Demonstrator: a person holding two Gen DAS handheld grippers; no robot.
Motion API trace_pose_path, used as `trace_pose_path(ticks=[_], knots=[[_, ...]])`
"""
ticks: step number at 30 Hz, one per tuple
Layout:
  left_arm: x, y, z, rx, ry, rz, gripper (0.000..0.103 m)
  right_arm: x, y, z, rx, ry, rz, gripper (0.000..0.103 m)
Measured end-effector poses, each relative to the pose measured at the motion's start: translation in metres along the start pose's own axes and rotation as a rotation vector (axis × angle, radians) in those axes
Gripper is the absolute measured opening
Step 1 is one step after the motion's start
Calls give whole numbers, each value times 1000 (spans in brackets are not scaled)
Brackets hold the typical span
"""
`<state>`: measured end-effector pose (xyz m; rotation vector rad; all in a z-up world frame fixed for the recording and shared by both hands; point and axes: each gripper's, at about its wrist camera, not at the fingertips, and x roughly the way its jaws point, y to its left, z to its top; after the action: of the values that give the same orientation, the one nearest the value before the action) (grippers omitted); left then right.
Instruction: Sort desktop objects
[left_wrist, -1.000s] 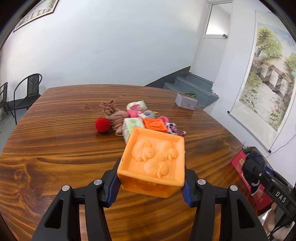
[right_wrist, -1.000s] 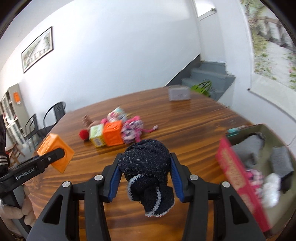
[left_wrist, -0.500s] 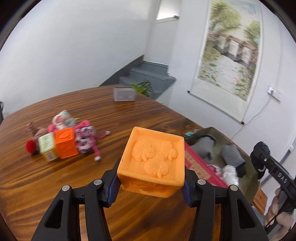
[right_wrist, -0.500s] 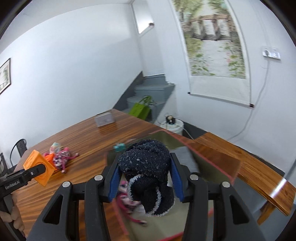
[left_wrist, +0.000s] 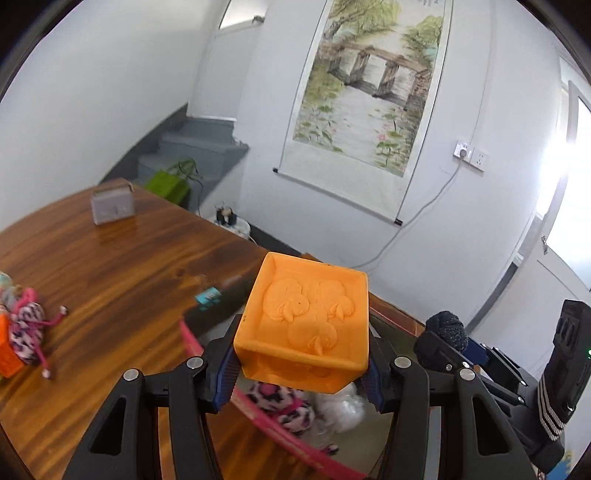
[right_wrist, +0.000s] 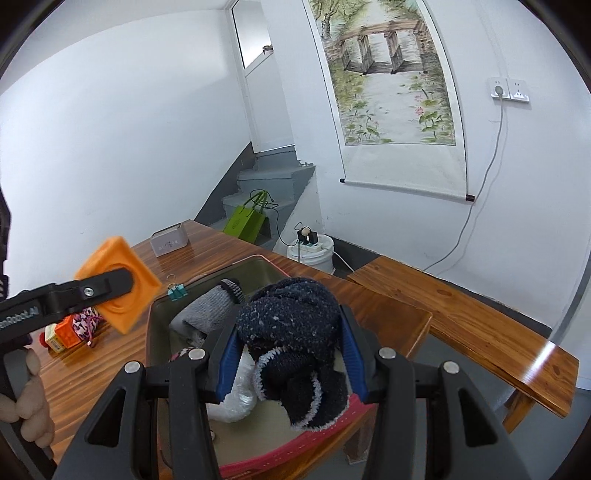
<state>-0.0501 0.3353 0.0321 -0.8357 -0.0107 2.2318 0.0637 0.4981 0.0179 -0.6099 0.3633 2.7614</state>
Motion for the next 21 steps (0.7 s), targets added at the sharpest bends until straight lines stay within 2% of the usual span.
trace_pose_path(ticks=[2,4,6,7,13,21], knots=[[12,-8,3,8,14,-35,57,2,0,0,0,5,1,53],[19,-13,5,14,24,-60,63,5,-1,0,5,13,3,57],[15,-12,4,7,8,-58,83,7,-3,0,19,12,3,66],[11,-10,4,1,-8,-52,84,7,-4,0,26,8,-2,67],[-16,14,5,-30,-55,4,85,7,0,2,53,3,-5,68],[-64,82,-16,-142,-100,165,85,2,39,7,27,-25,79,71]])
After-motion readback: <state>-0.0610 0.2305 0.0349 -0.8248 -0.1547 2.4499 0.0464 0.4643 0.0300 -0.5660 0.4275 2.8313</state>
